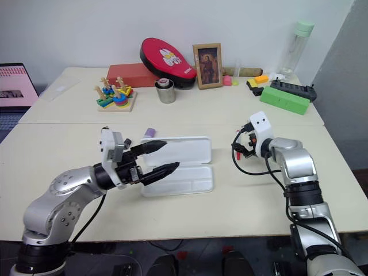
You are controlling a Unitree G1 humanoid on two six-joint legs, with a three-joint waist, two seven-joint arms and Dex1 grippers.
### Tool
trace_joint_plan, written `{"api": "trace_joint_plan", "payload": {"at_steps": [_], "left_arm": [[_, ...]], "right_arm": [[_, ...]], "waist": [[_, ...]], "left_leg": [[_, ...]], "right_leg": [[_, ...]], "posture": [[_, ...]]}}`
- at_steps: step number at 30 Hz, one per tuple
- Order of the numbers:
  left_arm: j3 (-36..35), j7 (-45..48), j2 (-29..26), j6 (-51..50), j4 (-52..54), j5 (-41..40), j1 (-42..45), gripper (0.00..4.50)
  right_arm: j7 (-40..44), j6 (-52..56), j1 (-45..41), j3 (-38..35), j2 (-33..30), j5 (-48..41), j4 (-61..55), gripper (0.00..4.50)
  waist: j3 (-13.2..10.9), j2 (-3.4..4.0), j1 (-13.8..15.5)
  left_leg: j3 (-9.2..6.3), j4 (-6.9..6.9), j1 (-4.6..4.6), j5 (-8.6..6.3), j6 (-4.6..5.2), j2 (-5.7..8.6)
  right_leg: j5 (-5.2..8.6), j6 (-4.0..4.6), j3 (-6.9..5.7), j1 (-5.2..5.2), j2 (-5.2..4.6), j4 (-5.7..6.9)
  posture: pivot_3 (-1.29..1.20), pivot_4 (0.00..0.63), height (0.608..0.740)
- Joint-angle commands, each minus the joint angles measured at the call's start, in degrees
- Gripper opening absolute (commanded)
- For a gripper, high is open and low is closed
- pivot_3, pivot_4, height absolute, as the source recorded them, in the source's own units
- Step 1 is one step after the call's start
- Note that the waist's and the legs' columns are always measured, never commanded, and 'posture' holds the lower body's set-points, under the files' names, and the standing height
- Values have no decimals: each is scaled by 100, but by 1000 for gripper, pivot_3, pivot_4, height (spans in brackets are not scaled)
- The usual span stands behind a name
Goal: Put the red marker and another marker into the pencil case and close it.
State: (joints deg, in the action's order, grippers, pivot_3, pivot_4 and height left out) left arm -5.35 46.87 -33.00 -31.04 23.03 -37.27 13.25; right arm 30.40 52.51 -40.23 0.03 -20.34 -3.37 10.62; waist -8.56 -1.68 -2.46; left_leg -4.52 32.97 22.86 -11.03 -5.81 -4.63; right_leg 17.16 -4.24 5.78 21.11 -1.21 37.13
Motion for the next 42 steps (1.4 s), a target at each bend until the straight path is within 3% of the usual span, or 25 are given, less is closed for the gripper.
{"api": "trace_joint_plan", "payload": {"at_steps": [1,8,16,26,33,38,42], "left_arm": [[67,-2,65,166,-65,93,157,4500],[254,-13,281,211,-196,133,405,4500],[188,-33,309,269,-204,138,418,4500],[189,-57,327,280,-165,124,391,4500],[88,-36,235,267,-172,112,341,4500],[-396,-20,-56,51,96,-181,-92,4500],[-1136,85,-528,-190,390,-504,-899,4500]], "right_arm": [[-571,188,-128,-208,210,8,-42,4363],[-1307,126,26,-293,728,-9,258,4216],[-1447,-9,133,58,550,165,302,2663],[-1605,-123,71,61,466,128,395,348],[-1402,-459,-301,10,233,6,-119,286],[1,-1245,-596,357,-237,-451,-942,286],[1619,-1325,-540,1087,-687,-1010,-1910,286]], "waist": [[-1,2,-9],[-1,2,3],[1,1,3],[1,0,58],[-1,2,56],[-21,34,7],[-16,28,-93]], "left_leg": [[0,0,1,0,0,0],[-1,-1,4,0,0,2],[0,1,1,0,0,1],[-1,3,2,0,0,2],[-1,2,3,0,0,2],[0,-5,5,-1,1,0],[-3,-16,2,-10,17,-4]], "right_leg": [[0,0,0,1,0,1],[0,0,-2,-1,-2,-3],[0,-1,-2,-4,-1,-2],[0,-2,-2,-6,-2,-3],[0,-2,-3,-4,-2,-4],[0,-3,-1,5,0,-7],[7,9,-3,1,3,-16]], "posture": [[0,150,740],[0,150,740],[0,150,740],[0,150,740],[0,150,740],[0,150,740],[0,150,740]]}}
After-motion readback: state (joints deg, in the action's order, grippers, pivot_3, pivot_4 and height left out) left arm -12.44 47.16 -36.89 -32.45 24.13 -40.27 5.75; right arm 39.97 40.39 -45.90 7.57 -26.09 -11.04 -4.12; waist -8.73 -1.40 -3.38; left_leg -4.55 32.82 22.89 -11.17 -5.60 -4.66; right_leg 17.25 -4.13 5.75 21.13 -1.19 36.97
